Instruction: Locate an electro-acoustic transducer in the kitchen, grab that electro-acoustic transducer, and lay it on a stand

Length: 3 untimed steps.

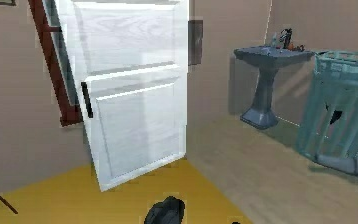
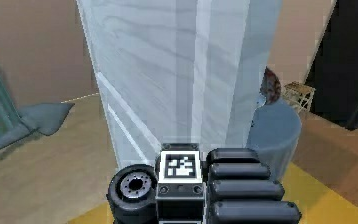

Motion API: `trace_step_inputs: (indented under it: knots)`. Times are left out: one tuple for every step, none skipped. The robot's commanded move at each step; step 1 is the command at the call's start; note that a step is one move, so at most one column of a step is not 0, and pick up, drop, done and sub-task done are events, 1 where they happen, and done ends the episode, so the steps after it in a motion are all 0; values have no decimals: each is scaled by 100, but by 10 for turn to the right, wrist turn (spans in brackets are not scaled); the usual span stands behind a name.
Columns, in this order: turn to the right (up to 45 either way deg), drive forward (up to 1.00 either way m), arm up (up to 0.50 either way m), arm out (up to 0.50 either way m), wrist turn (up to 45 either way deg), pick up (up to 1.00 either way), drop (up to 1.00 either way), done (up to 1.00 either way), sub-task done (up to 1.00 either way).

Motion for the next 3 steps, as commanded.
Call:
trace_step_inputs:
  knots:
    - [450,0,0,0,0,0,0,0,0]
    - [-450,0,0,0,0,0,0,0,0]
    - [-270,0,0,0,0,0,0,0,0]
